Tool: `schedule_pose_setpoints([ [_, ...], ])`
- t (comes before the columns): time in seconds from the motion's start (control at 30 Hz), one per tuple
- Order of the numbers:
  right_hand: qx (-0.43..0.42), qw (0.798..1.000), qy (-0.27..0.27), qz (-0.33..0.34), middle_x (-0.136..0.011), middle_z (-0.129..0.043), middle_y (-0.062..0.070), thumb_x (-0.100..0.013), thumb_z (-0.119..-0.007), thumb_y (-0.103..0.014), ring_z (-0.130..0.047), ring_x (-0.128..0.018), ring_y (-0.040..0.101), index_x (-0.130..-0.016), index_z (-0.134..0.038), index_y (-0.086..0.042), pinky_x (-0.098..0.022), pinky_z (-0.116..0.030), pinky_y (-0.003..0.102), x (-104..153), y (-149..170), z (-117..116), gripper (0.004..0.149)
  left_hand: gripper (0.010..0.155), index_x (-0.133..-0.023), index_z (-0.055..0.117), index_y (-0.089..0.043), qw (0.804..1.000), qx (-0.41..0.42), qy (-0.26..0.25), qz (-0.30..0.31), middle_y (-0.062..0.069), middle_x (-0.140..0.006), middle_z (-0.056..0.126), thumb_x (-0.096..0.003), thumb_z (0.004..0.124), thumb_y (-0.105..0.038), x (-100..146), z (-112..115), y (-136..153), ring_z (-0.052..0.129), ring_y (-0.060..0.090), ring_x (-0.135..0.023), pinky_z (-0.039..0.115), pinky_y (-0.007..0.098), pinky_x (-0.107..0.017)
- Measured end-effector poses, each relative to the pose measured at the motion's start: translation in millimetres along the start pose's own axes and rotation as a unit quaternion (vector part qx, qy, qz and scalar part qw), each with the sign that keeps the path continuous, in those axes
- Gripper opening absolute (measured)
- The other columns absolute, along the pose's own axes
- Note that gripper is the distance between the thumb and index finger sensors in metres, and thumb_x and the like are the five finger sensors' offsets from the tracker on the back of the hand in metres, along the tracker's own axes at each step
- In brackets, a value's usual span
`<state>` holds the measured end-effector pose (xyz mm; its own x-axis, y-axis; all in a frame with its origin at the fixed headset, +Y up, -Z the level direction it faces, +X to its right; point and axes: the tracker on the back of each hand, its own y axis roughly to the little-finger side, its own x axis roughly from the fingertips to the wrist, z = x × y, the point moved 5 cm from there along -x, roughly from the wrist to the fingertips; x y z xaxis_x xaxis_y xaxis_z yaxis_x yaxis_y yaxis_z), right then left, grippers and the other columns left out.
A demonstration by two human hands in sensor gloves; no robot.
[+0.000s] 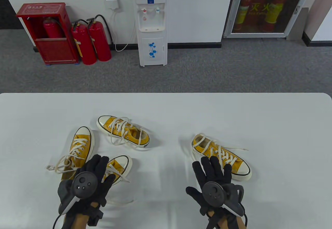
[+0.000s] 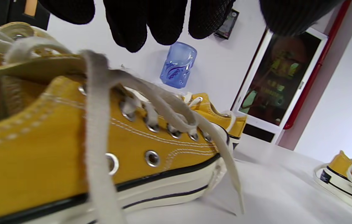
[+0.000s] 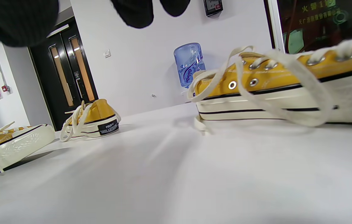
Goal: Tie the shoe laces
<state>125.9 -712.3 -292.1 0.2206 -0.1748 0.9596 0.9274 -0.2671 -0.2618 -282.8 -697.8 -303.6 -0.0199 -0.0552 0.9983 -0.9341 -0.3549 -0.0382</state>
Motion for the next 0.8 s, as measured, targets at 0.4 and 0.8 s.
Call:
schedule_pose_setpoints([
  [0.4,-0.006,1.0,-0.004,-0.008,-0.118,-0.021,0.004,-0.039,-0.068,-0.068,-0.018,-0.111,0.043,-0.112,-0.041,-0.027,-0.068,-0.012,0.076,0,4,0,0.089,0.056,-0.105,0.071,-0.029,0.998,0.002,0.042,-0.049,0.01,-0.111,0.077,-0.051,0.078,-0.041,1,-10,32,0.089,0.038,-0.09,0.068,0.064,-0.066],
  [0.8,-0.008,1.0,-0.012,-0.011,-0.118,-0.022,0.005,-0.039,-0.068,-0.068,-0.019,-0.111,0.043,-0.112,-0.044,-0.026,-0.068,-0.013,0.076,-1,6,-1,0.087,0.057,-0.103,0.075,-0.03,0.988,-0.03,0.117,-0.099,0.01,-0.11,0.078,-0.0473,0.086,-0.026,0,7,53,0.09,0.035,-0.087,0.07,0.062,-0.066],
])
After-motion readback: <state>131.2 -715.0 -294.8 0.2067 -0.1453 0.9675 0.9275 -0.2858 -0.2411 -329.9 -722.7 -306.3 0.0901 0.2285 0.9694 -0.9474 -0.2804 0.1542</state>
